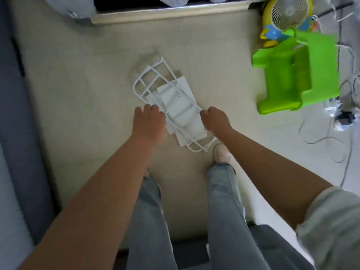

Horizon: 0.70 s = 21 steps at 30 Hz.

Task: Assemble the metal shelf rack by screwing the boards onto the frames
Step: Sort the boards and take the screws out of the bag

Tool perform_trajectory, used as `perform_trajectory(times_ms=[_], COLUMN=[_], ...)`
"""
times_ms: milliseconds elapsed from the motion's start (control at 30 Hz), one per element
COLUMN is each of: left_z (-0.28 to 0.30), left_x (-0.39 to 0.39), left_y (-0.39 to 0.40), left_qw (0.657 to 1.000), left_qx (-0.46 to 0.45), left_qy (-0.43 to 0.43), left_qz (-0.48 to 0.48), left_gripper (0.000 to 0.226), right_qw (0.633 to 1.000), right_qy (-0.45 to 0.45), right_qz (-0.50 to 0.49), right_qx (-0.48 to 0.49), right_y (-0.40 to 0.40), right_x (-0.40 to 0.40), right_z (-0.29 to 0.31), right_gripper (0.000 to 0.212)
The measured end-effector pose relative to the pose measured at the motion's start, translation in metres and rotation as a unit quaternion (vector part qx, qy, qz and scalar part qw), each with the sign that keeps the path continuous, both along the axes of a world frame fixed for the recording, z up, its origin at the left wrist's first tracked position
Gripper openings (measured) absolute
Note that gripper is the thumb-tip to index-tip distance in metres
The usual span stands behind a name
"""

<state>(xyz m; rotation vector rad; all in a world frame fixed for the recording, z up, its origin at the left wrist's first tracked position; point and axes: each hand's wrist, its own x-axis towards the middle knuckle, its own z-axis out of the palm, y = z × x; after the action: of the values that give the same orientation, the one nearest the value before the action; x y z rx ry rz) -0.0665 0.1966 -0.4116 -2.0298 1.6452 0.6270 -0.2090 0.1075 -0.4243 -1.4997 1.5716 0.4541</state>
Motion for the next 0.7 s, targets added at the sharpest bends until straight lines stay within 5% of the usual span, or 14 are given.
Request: perform_trajectory(times_ms=[167,400,700], left_z=[-0.003,-0.015,-0.036], left_x=[0.028,0.026,0.044], left_y=[-0.009,-0.059,-0.156], left_qw=[0.997,0.977,0.936], left_qx=[0.037,0.075,0.076], left_qy=[-0.007,0.018,-0.019], left_qz=[-0.069,-0.198,-0.343], left_gripper=[0.03,0.031,0.024], right_qw=[0.997,0.974,0.945], right_qy=[-0.003,0.044,0.096], right_qz=[-0.05,-0.221,-0.313], right_qx=[-0.065,-0.013,0.003], right_y=[0.018,0.006,-0.023], right_x=[0.041,0.014,-0.014], right_z=[0.002,-0.014,-0.032], right_gripper=[0.03,0.034,0.028])
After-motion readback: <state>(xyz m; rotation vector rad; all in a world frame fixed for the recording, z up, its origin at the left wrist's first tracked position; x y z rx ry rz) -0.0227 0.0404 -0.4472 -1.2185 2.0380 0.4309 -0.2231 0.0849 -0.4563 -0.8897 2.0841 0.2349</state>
